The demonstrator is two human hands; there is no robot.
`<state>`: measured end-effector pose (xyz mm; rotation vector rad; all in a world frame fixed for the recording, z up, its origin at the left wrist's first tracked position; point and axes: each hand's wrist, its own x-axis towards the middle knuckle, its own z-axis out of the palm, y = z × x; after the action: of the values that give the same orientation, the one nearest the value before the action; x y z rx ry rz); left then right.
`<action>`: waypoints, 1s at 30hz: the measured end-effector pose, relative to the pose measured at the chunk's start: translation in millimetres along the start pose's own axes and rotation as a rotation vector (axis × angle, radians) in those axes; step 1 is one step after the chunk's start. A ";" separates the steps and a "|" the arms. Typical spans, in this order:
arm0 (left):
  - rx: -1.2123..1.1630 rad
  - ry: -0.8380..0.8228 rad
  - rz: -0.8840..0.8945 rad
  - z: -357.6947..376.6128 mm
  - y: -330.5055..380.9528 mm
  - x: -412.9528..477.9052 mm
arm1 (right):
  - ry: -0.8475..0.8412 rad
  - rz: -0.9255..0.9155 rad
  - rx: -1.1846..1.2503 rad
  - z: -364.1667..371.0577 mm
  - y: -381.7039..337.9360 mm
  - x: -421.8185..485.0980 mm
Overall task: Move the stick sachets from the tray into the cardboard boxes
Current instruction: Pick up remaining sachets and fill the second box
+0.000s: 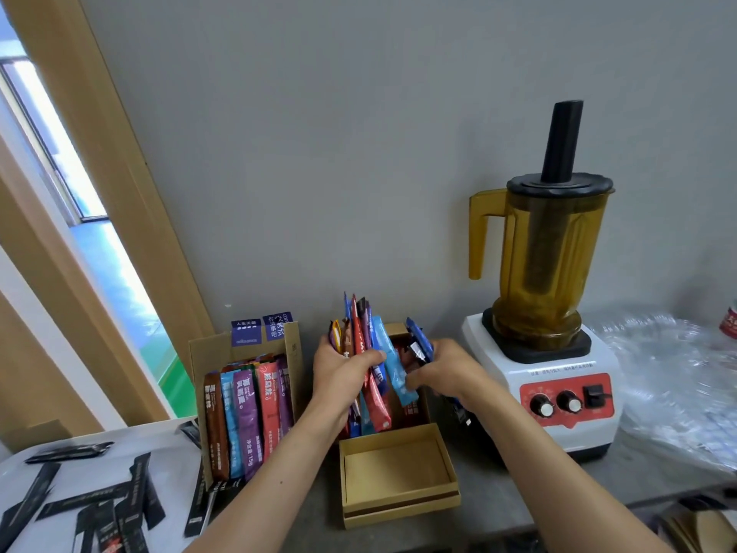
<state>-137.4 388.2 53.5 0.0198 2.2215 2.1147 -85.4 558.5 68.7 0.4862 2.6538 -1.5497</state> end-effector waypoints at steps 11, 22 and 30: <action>0.062 -0.055 -0.032 -5.3 -5.5 -4.4 | 0.301 -0.185 -0.587 43.5 20.1 16.0; 0.033 -0.056 0.020 -16.3 -1.4 -14.5 | 0.038 -0.038 0.581 26.1 -8.8 12.7; 0.034 -0.111 0.013 -17.5 3.4 -19.2 | 0.052 0.062 0.864 21.9 -16.6 18.7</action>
<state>-119.5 369.8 58.6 0.1503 2.1998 2.0283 -110.7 537.0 68.3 0.6072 1.8316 -2.6252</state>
